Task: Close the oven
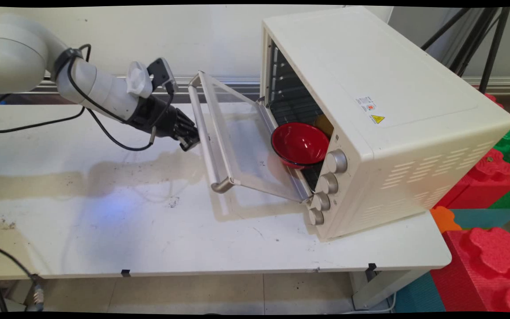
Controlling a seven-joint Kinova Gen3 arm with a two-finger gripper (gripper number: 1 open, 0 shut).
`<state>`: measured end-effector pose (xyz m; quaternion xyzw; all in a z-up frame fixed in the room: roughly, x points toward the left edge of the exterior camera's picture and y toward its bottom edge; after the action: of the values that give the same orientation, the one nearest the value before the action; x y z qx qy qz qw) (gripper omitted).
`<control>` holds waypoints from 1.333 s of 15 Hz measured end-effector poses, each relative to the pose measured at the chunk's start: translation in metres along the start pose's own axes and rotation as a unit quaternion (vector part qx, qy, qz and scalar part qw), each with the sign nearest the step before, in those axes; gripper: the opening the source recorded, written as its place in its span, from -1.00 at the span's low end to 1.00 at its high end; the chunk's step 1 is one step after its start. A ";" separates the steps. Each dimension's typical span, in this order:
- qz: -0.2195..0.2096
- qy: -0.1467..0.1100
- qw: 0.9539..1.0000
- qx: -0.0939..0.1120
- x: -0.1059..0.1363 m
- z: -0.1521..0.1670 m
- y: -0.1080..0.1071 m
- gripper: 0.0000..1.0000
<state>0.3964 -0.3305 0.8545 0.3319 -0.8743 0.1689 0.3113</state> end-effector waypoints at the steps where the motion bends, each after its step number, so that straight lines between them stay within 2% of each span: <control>1: -0.001 0.003 1.000 0.002 0.001 -0.004 -0.001 -1.00; 9: 0.002 0.036 0.999 0.006 0.024 -0.018 -0.005 -1.00; 20: 0.012 0.085 0.996 0.002 0.072 -0.012 -0.006 -1.00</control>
<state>0.3632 -0.3626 0.9113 0.3067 -0.8483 0.2015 0.3818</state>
